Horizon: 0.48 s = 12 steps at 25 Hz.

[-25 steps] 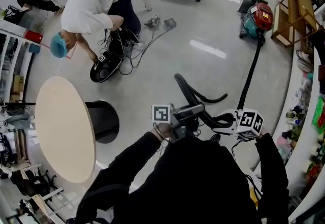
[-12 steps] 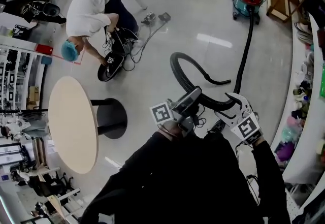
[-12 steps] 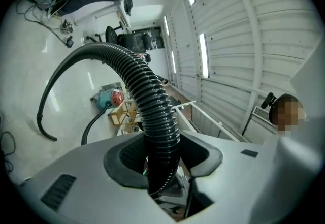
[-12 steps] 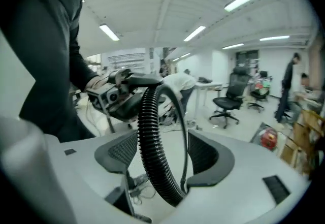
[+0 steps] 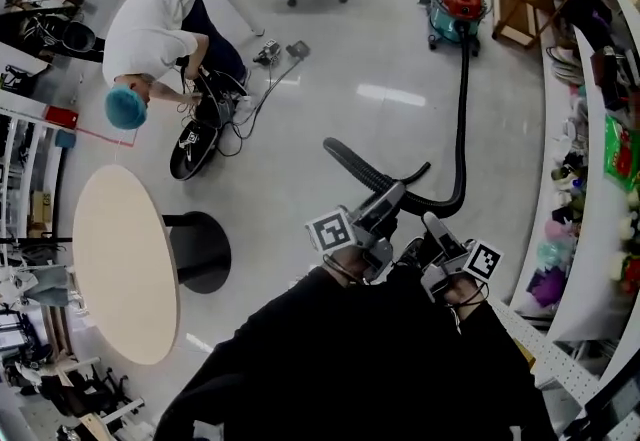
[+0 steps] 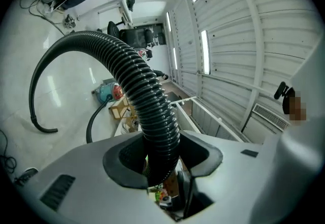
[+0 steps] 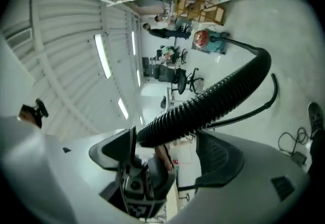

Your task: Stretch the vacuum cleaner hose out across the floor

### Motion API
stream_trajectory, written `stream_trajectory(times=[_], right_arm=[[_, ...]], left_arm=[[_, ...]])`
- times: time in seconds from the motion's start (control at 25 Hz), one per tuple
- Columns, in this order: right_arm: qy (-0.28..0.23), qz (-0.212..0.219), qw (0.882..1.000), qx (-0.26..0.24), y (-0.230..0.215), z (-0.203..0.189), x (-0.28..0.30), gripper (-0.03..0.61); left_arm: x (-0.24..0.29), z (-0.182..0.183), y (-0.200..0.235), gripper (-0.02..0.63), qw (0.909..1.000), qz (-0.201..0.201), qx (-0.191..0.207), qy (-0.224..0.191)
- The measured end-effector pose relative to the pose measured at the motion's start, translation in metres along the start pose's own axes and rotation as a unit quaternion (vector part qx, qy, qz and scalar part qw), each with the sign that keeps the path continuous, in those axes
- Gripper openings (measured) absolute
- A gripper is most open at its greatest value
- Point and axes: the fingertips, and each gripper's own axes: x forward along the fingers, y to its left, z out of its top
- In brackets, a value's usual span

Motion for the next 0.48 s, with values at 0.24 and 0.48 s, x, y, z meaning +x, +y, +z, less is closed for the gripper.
stream_trajectory(times=[0.24,0.48], right_arm=[[-0.106,-0.032,0.993,0.038,-0.01,-0.036,0.018,0.363],[-0.192,-0.002,0.981,-0.035,0.015,-0.026,0.009,0.253]], left_arm=[[-0.053,-0.005,0.01,0.189,0.9996,-0.011,-0.004,0.026],[-0.095,-0.033,0.009,0.222,0.9908,-0.052,-0.01,0.124]])
